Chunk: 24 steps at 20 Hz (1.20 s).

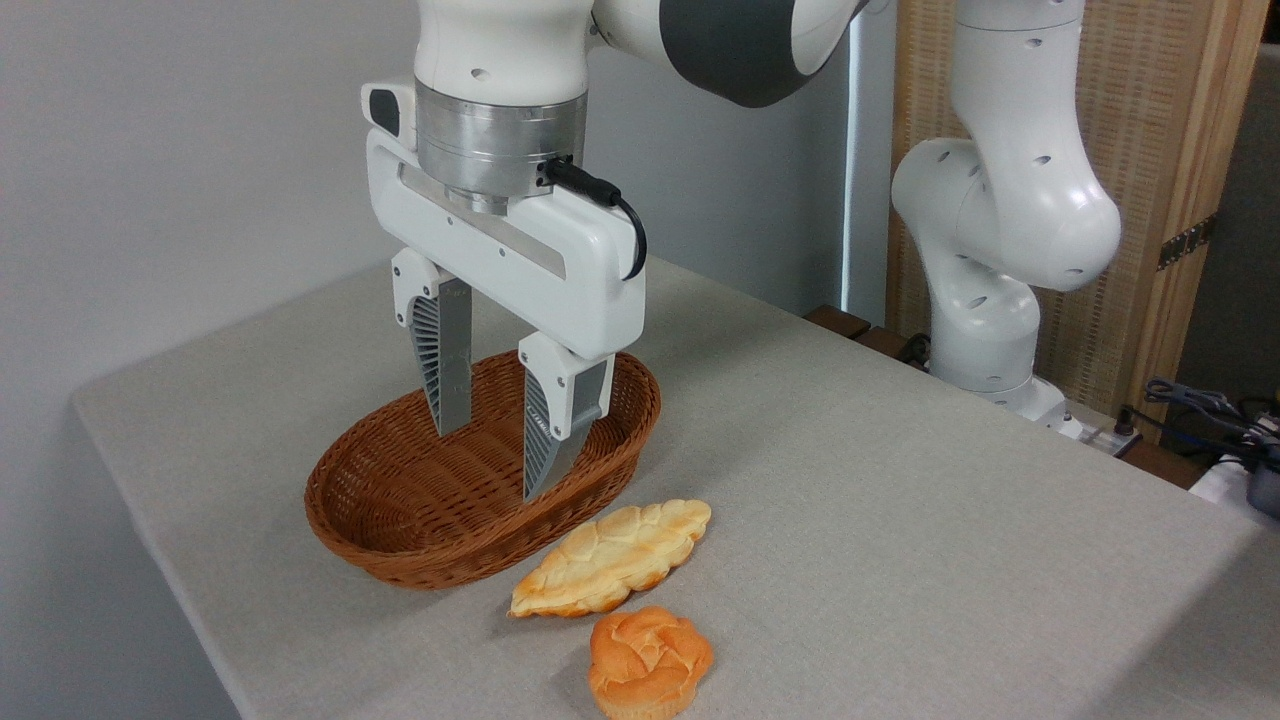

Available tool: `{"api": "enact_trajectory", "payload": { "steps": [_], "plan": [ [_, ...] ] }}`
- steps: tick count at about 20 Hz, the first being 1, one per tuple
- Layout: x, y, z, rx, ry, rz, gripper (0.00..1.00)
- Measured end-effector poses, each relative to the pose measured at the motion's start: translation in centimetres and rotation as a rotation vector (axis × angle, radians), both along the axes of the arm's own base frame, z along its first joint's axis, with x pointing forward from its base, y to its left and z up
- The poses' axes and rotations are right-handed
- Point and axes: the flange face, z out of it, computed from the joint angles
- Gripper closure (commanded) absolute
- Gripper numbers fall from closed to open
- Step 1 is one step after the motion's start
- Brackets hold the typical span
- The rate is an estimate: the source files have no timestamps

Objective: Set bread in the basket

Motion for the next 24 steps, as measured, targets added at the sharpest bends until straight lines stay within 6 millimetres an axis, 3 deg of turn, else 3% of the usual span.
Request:
{"api": "enact_trajectory", "payload": {
  "steps": [17,24],
  "plan": [
    [0.0,0.0,0.0,0.000,0.001,0.000,0.00],
    [-0.2,0.4,-1.7,-0.001,0.029,-0.002,0.00]
  ]
}}
